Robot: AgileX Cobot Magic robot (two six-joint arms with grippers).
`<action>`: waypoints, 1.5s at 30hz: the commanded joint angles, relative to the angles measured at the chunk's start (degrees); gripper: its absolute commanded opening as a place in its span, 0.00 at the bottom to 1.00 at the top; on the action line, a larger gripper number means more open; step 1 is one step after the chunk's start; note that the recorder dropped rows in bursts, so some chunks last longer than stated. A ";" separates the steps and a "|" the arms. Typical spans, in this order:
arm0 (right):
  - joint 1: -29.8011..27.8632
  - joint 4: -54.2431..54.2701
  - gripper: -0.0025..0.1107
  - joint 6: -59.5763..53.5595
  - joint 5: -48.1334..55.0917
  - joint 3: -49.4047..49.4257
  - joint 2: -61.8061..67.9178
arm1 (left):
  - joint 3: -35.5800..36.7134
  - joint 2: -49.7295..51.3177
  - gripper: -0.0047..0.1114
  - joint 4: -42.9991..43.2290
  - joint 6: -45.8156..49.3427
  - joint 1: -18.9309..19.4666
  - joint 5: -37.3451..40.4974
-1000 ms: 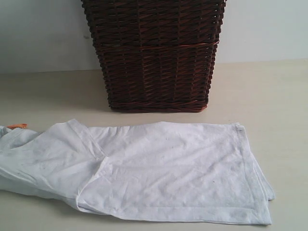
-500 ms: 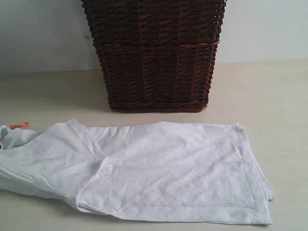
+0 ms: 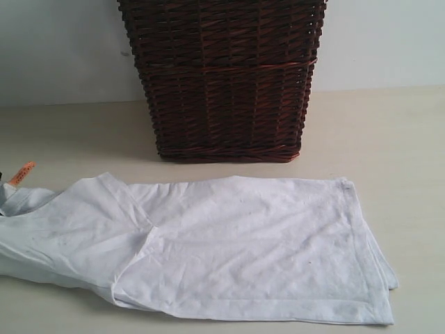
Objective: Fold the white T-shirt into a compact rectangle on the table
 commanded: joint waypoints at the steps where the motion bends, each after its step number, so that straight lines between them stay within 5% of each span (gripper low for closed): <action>1: -0.08 0.02 0.36 0.49 0.22 0.33 -0.27 | -1.82 0.19 0.04 19.36 -13.95 -0.80 0.35; 4: -0.08 0.02 0.36 0.62 0.32 0.33 -0.27 | -6.13 -3.27 0.04 28.53 -21.10 -0.80 4.40; 7: -0.08 0.02 0.36 0.61 0.57 0.33 -0.27 | -13.36 -8.28 0.04 27.94 -24.13 -1.49 9.99; 11: -0.08 0.02 0.36 0.61 0.57 0.33 -0.27 | -18.42 -15.04 0.04 21.83 -24.52 -8.93 15.25; 17: -0.08 0.02 0.36 0.61 2.50 0.33 -0.27 | -19.77 -20.00 0.04 15.97 -24.95 -32.65 13.61; 20: -0.08 0.02 0.36 0.61 2.95 0.33 -0.27 | -17.61 -18.73 0.04 15.97 -25.22 -48.94 4.97; 23: -0.08 0.27 0.36 0.61 4.65 0.33 -0.27 | -17.59 -13.90 0.06 16.11 -25.20 -59.83 -2.01; 25: -0.08 0.27 0.36 0.74 6.06 0.33 -0.27 | -17.59 -9.54 0.24 17.32 -25.20 -65.45 -6.10; 26: -0.08 0.27 0.36 1.09 6.85 0.33 -0.27 | -17.59 -7.11 0.47 17.66 -25.34 -67.91 -9.26; 27: -0.08 0.27 0.36 1.26 7.60 0.33 -0.27 | -17.59 -5.01 0.66 17.66 -25.98 -69.35 -12.03; 29: -0.08 0.27 0.36 2.04 7.77 0.33 -0.27 | -17.70 -3.78 0.72 17.79 -26.17 -70.07 -13.26; 32: -0.08 0.27 0.36 2.04 7.77 0.33 -0.27 | -17.70 -4.79 0.56 19.99 -26.17 -69.95 -11.95; 36: -0.08 0.16 0.36 2.03 8.31 0.33 -0.27 | -17.70 -4.78 0.23 21.58 -25.46 -70.08 -2.63; 38: -0.08 0.16 0.36 2.03 8.78 0.33 -0.27 | -17.16 -3.61 0.18 21.12 -25.01 -70.59 0.30; 41: -0.08 0.16 0.36 2.03 8.88 0.33 -0.27 | -16.47 -1.27 0.30 20.73 -25.01 -71.97 -1.53; 45: -0.08 0.16 0.36 2.03 8.88 0.33 -0.27 | -16.47 0.47 0.63 20.81 -24.62 -74.83 -8.80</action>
